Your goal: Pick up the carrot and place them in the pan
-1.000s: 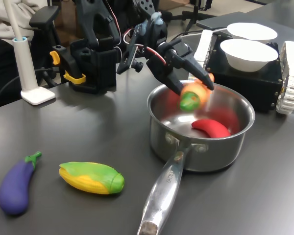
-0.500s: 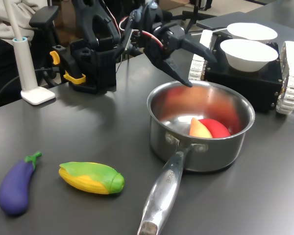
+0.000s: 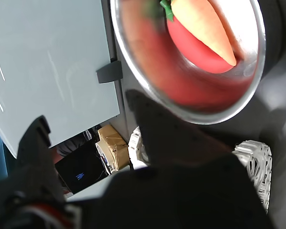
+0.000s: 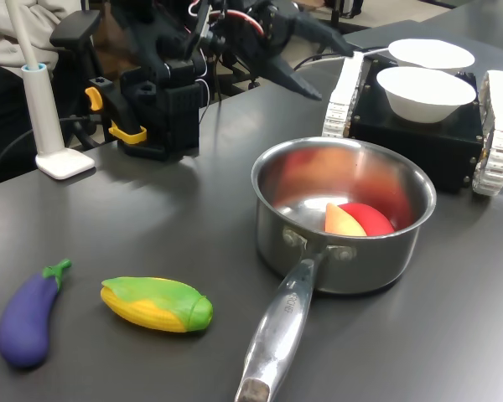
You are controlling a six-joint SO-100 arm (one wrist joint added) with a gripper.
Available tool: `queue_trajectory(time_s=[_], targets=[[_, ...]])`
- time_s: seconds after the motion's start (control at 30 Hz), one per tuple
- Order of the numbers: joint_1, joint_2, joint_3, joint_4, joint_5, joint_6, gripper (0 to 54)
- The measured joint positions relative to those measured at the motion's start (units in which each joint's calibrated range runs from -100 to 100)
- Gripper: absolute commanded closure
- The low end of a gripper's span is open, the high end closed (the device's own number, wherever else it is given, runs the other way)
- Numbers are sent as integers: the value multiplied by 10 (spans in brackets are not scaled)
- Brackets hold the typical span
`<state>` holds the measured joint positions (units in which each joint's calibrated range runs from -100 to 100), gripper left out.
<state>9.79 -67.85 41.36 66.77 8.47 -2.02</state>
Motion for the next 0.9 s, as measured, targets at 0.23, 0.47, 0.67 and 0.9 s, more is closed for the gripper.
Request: queue_trajectory(time_s=[0.23, 0.47, 0.67, 0.9], targets=[[-30, -38, 23, 12, -2, 0, 296], [-63, -87, 58, 37, -3, 0, 337], [-68, -127, 61, 59, -3, -1, 419], [-78, -153, 83, 76, -3, -1, 519]])
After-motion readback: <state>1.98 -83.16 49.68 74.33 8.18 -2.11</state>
